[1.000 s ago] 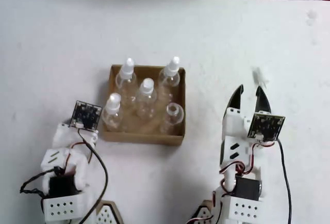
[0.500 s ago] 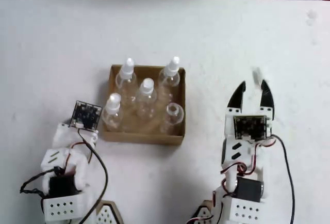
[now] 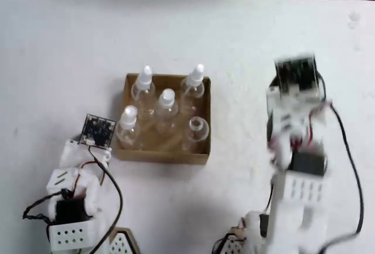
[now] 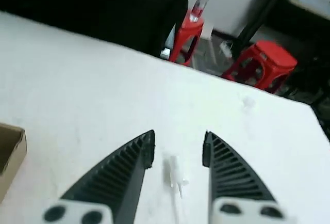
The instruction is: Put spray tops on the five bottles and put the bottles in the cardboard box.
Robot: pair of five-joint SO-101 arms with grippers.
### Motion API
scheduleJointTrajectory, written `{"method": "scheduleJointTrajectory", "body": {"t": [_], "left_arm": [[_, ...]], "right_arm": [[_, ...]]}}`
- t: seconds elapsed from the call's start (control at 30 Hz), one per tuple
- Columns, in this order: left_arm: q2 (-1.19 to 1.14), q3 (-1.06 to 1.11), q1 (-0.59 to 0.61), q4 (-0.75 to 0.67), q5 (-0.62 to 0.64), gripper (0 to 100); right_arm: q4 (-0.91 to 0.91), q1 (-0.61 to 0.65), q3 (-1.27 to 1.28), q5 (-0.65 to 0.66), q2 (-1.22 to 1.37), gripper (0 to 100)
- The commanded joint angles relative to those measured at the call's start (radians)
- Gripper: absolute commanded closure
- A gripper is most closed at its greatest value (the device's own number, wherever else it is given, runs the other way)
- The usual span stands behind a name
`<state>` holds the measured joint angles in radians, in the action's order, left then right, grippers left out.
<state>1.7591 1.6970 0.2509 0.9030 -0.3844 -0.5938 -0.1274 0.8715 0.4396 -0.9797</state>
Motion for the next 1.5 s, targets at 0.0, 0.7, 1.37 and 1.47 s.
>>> {"method": "scheduleJointTrajectory", "body": {"t": [0.0, 0.7, 1.37, 1.47], "left_arm": [[0.005, -0.002, -0.012, 0.005, -0.008, 98], [0.005, -0.002, -0.013, 0.005, -0.008, 98], [0.005, -0.002, -0.013, 0.005, -0.008, 98], [0.005, -0.002, -0.013, 0.005, -0.008, 98]], "right_arm": [[-0.199, -0.036, -0.356, 0.080, 0.423, 86.8], [-1.012, -0.117, -2.119, 0.077, 1.929, 86.8], [-1.033, -0.162, -2.506, 0.123, 2.333, 80.0], [-0.990, -0.159, -2.506, 0.133, 2.339, 82.0]]}}
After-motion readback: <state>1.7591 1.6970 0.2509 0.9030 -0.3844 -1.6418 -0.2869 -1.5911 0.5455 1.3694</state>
